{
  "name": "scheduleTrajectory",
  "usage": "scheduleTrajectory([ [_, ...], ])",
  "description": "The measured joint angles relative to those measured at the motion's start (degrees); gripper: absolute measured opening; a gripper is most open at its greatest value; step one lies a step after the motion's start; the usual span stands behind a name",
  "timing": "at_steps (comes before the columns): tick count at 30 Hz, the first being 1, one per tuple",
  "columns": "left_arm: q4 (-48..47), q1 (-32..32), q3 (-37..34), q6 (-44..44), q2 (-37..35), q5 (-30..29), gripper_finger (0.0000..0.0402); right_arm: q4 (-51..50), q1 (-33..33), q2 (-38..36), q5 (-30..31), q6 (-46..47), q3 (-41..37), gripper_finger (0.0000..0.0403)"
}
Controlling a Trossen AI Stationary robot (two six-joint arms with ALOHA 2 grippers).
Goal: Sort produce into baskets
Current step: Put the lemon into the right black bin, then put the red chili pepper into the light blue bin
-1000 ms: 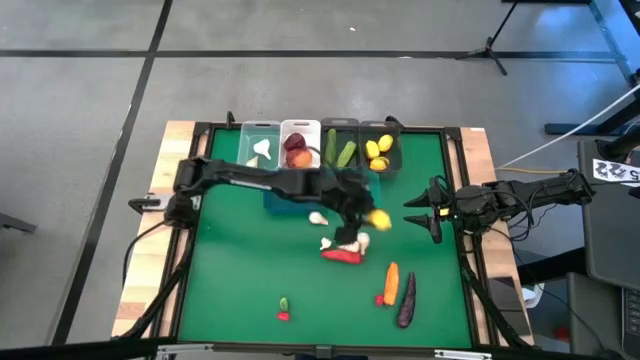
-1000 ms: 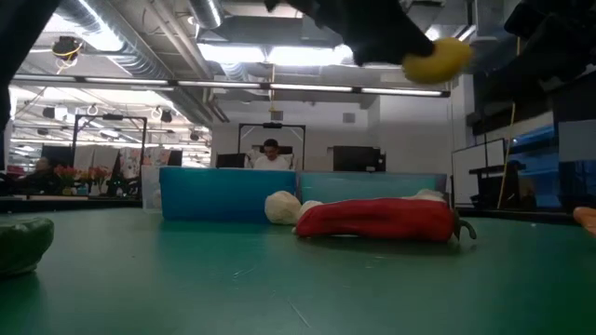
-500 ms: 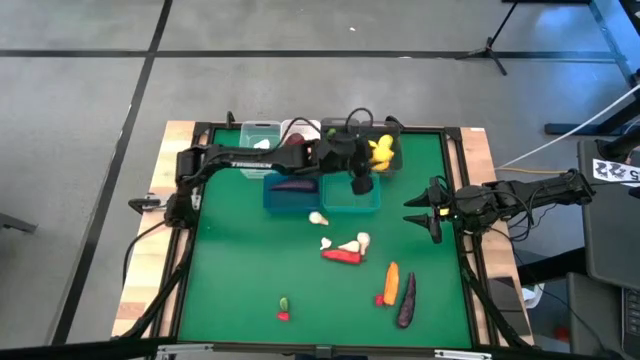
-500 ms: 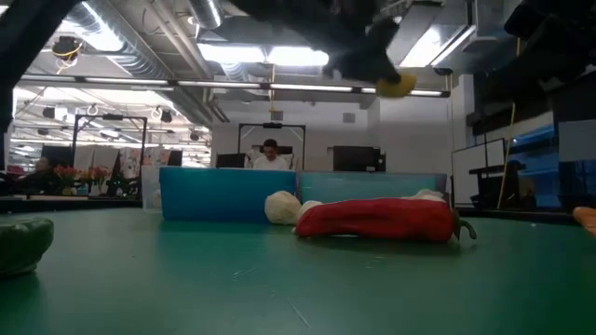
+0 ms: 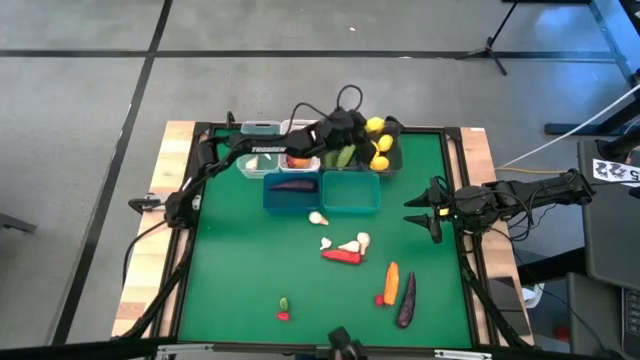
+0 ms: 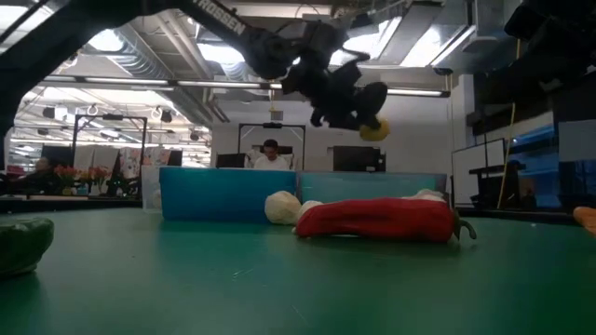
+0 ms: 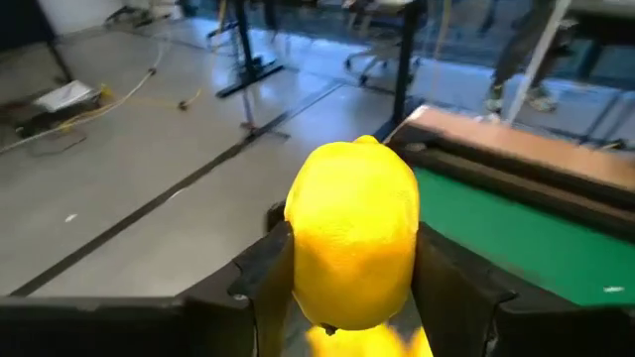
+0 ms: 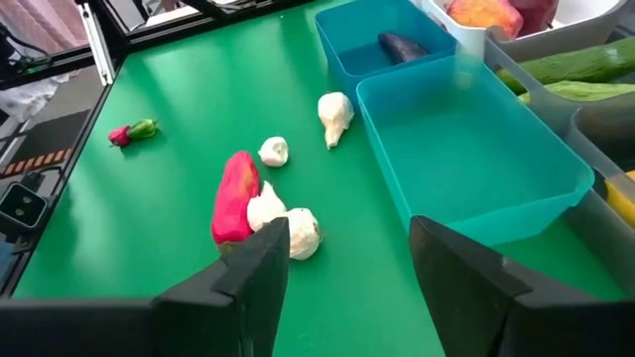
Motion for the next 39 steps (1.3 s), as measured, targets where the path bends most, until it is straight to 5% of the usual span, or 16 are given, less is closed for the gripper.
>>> scheduleTrajectory([
  [9,0.3,1.0,0.0,-0.9,0.7,0.5,0.0232,0.0,0.0,0.0,0.0,0.0,0.0,0.0209],
  [15,-0.5,0.8,0.0,0.4,0.7,5.6,0.0248,0.0,0.0,0.0,0.0,0.0,0.0,0.0209],
  [22,-11.7,-2.5,0.0,2.6,-5.5,15.8,0.026,0.1,0.0,0.0,0.0,0.0,0.0,0.0209],
  [32,-37.0,-18.6,0.0,9.8,-20.2,16.1,0.0261,0.2,0.0,0.0,-0.1,0.0,0.0,0.0209],
  [39,-55.0,-35.5,0.0,1.8,-28.7,1.8,0.0261,0.5,0.0,0.0,-0.5,0.2,0.0,0.0209],
])
